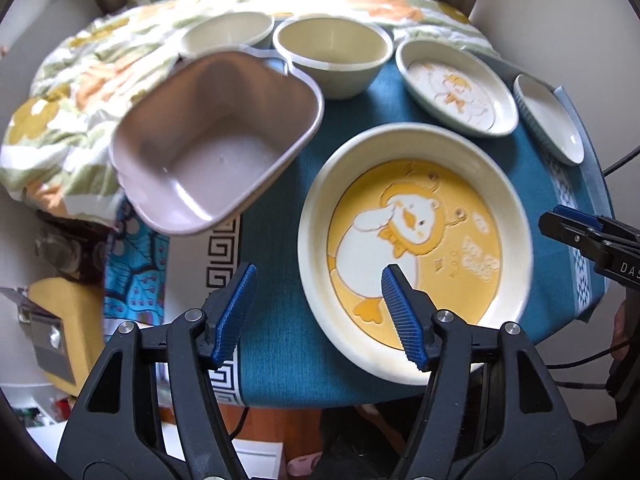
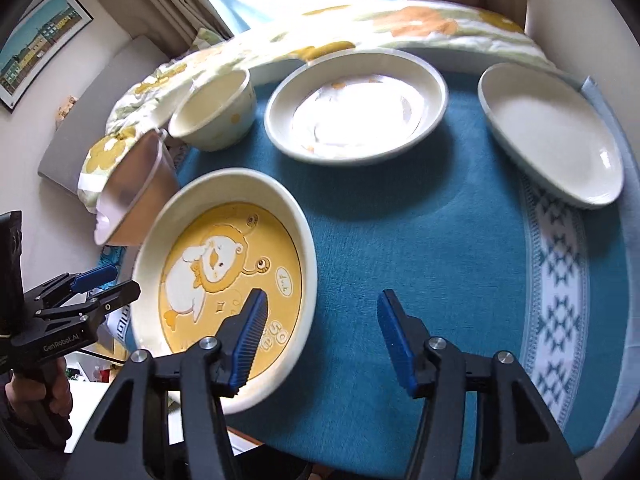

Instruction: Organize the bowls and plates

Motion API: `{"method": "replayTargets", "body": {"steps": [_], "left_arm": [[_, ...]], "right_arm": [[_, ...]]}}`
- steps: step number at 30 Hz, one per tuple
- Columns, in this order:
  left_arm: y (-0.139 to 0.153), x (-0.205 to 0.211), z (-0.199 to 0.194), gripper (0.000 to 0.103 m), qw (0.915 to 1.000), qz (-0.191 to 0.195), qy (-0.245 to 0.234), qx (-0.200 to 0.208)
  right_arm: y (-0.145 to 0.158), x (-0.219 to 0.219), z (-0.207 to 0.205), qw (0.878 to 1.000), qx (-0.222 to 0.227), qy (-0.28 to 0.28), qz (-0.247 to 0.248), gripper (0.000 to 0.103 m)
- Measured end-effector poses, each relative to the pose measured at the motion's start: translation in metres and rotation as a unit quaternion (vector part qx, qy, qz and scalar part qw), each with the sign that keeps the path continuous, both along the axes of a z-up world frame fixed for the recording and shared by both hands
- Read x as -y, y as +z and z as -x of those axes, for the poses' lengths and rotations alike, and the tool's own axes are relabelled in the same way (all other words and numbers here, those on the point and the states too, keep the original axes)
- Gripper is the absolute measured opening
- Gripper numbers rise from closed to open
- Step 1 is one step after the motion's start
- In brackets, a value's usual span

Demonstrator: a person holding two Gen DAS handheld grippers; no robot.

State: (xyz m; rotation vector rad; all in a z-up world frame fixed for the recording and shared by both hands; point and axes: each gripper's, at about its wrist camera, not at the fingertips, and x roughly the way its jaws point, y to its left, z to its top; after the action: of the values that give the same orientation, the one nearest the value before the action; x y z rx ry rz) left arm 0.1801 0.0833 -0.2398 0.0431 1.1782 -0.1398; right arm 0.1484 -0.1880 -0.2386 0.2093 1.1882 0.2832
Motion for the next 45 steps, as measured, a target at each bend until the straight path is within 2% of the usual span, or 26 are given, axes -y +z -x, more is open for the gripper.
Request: {"method": "replayTargets", "body": {"steps": [6,7,8,9,10,11,14,19,21,25,30,32,33,34,36,37,39,42,45], "left_arm": [[0.074,0.046,0.023,0.063,0.9962,0.003,0.000,0.087],[0.085,0.058,0.026,0.071,0.9949,0.008,-0.002,0.101],[0.096,0.069,0.029,0.081,0.9929,0.016,-0.006,0.117],[0.106,0.079,0.033,0.103,0.9905,0.023,-0.009,0.135],[0.116,0.090,0.036,0.103,0.9873,0.030,-0.013,0.156],[0.123,0.102,0.036,0.103,0.9840,0.039,-0.024,0.172],[0.135,0.148,0.022,0.103,0.9806,0.033,-0.063,0.182],[0.141,0.218,-0.021,0.103,0.9756,0.050,-0.139,0.163],[0.138,0.239,-0.042,0.103,0.9745,0.057,-0.160,0.146],[0.124,0.274,-0.085,0.103,0.9693,0.076,-0.201,0.119],[0.083,0.307,-0.147,0.102,0.9643,0.070,-0.246,0.068],[0.060,0.316,-0.171,0.099,0.9623,0.070,-0.260,0.039],[0.049,0.319,-0.181,0.094,0.9615,0.067,-0.265,0.027],[0.037,0.321,-0.193,0.086,0.9604,0.064,-0.271,0.013],[0.014,0.326,-0.214,0.076,0.9578,0.060,-0.281,-0.015],[0.003,0.329,-0.225,0.072,0.9564,0.060,-0.284,-0.028],[-0.016,0.332,-0.241,0.065,0.9540,0.059,-0.290,-0.047],[-0.039,0.336,-0.258,0.051,0.9481,0.067,-0.301,-0.077],[-0.052,0.342,-0.267,0.050,0.9421,0.067,-0.316,-0.091]], "right_arm": [[0.057,0.043,0.023,0.997,0.075,-0.005,-0.003,0.053],[0.066,0.053,0.027,0.996,0.087,-0.008,-0.007,0.055],[0.074,0.063,0.031,0.995,0.096,-0.012,-0.009,0.068],[0.083,0.074,0.034,0.994,0.107,-0.014,-0.011,0.089],[0.090,0.084,0.038,0.993,0.118,-0.017,-0.012,0.098],[0.097,0.093,0.040,0.991,0.131,-0.021,-0.012,0.103],[0.113,0.126,0.049,0.986,0.162,-0.041,-0.005,0.103],[0.129,0.169,0.047,0.983,0.156,-0.088,0.025,0.103],[0.133,0.183,0.048,0.981,0.166,-0.102,0.018,0.103],[0.135,0.207,0.046,0.972,0.167,-0.151,0.065,0.103],[0.104,0.231,0.026,0.975,0.122,-0.187,0.005,0.103],[0.085,0.236,0.016,0.973,0.100,-0.208,-0.019,0.103],[0.074,0.236,0.011,0.971,0.090,-0.219,-0.033,0.102],[0.064,0.238,0.005,0.969,0.079,-0.229,-0.051,0.100],[0.044,0.238,-0.006,0.964,0.058,-0.249,-0.073,0.086],[0.034,0.237,-0.012,0.962,0.047,-0.258,-0.078,0.084],[0.016,0.233,-0.022,0.958,0.029,-0.272,-0.088,0.069],[-0.010,0.232,-0.034,0.948,0.001,-0.303,-0.098,0.058],[-0.026,0.233,-0.040,0.938,-0.009,-0.331,-0.100,0.052]]}}
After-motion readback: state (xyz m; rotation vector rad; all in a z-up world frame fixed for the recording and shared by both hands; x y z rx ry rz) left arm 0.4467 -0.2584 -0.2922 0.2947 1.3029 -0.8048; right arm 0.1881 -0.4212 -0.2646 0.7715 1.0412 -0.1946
